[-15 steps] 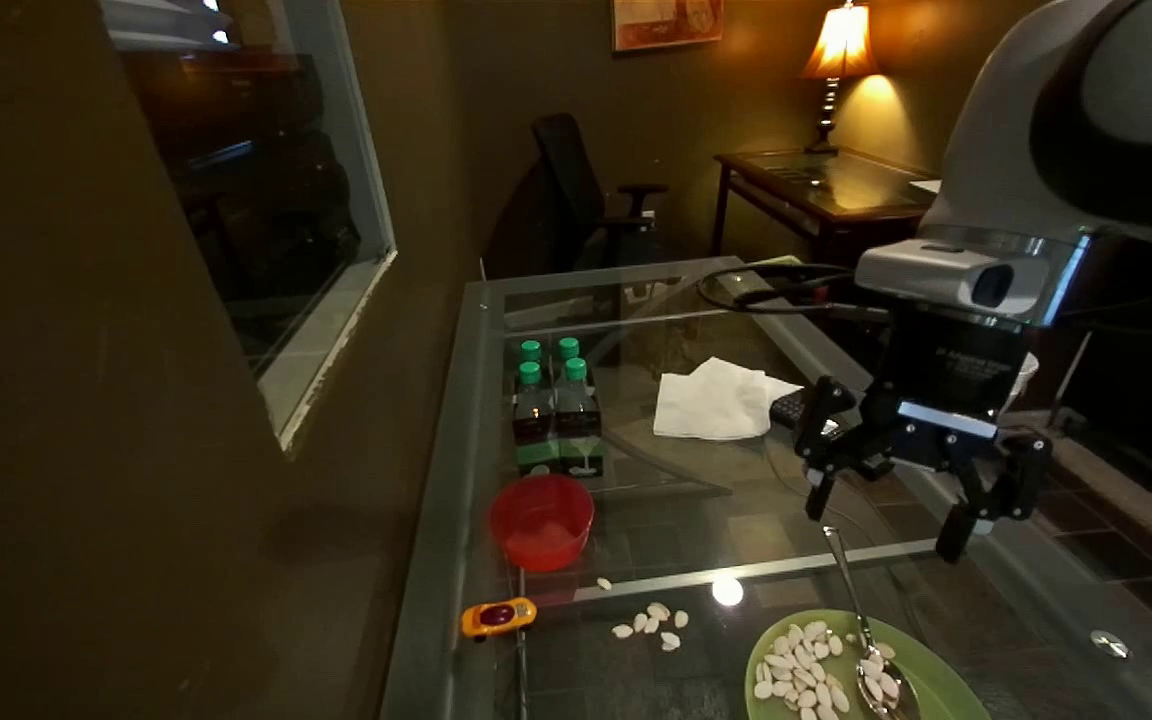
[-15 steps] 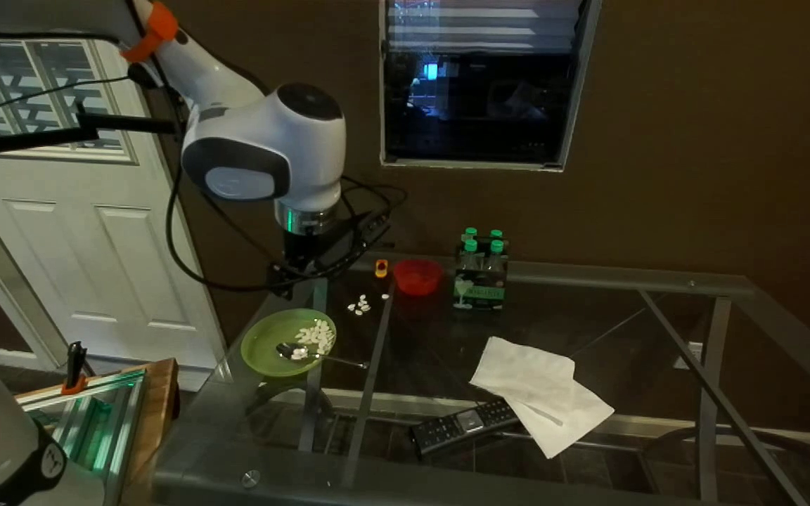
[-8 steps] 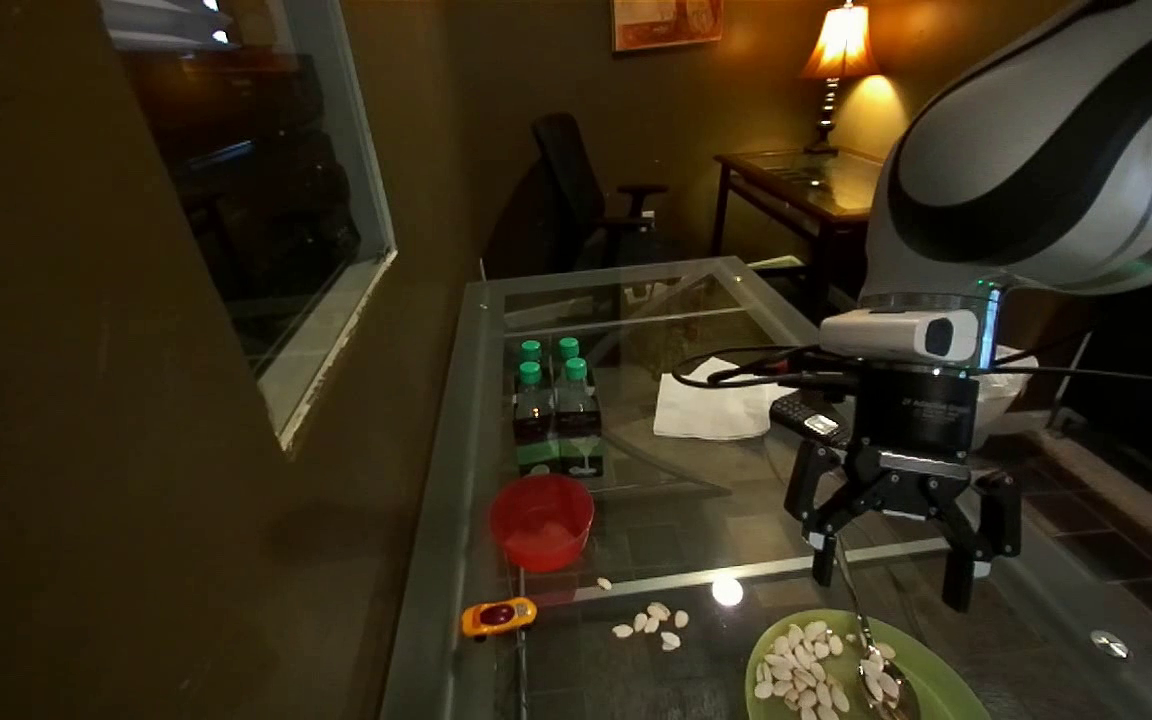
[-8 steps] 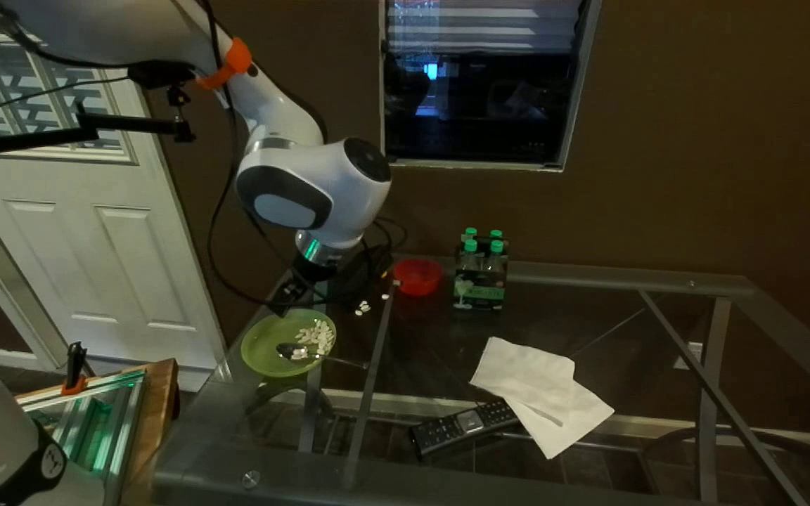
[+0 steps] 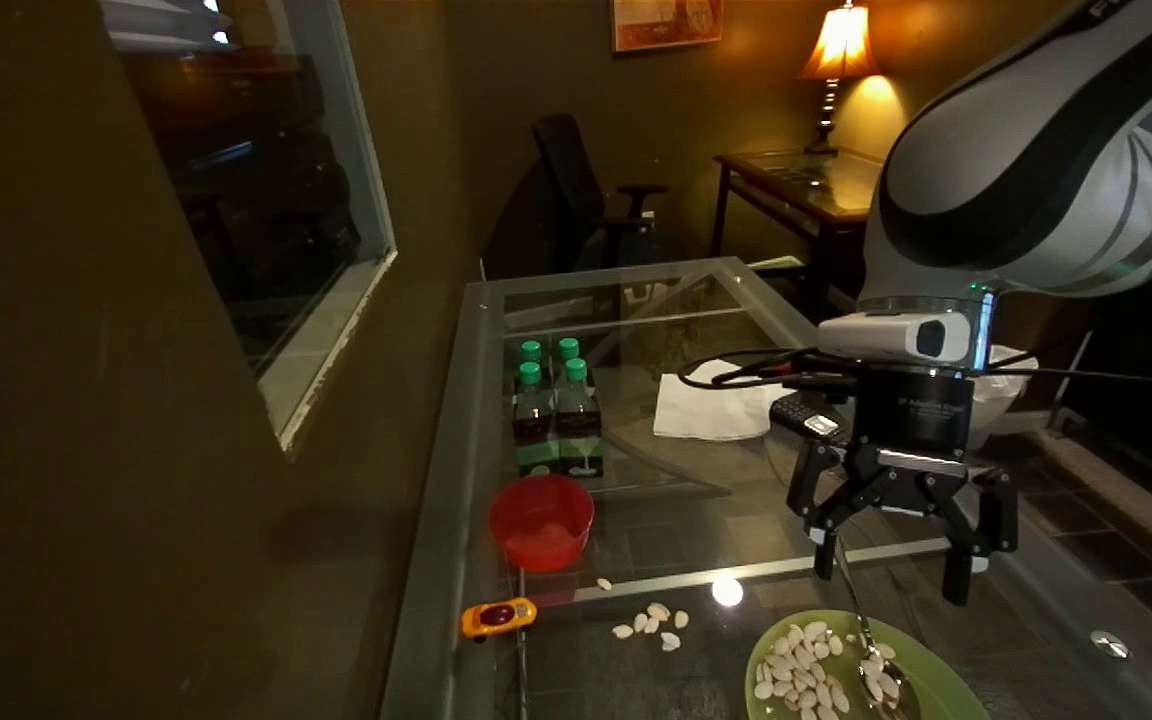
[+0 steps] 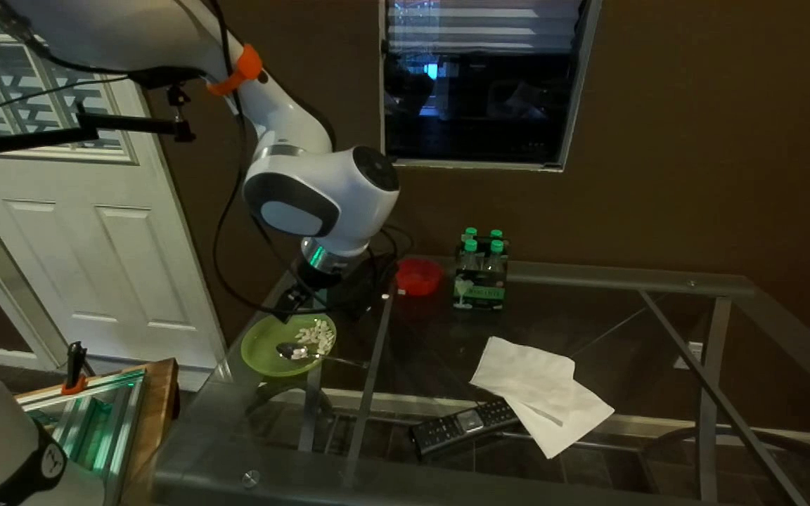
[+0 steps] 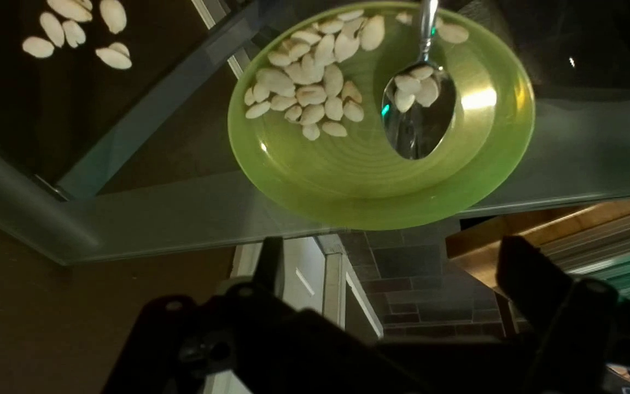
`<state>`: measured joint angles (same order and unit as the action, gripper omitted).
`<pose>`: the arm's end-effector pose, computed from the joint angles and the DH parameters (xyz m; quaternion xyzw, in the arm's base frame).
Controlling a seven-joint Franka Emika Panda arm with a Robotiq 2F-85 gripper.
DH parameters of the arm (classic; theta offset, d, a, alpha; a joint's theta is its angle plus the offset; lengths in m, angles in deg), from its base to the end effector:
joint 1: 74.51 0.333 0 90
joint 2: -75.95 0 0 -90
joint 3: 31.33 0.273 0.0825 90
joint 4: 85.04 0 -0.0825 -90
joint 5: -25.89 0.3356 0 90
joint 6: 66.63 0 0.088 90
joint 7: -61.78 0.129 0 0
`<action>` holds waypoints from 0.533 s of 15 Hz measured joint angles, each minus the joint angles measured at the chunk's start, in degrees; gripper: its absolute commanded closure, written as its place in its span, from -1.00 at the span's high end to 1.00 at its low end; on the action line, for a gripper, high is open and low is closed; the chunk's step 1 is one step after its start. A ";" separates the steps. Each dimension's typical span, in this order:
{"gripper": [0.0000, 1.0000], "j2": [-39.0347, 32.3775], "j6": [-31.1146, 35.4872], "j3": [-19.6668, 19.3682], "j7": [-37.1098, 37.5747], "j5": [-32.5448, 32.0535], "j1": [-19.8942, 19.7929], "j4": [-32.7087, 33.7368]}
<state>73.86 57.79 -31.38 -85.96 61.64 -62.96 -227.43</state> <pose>0.3870 0.1125 0.2324 -0.3803 -0.8831 -0.1415 0.2355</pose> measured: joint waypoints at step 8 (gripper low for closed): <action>0.47 -4.39 0.49 2.03 0.00 -0.59 -4.56 0.53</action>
<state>69.47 58.27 -29.36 -85.97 61.05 -67.53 -226.89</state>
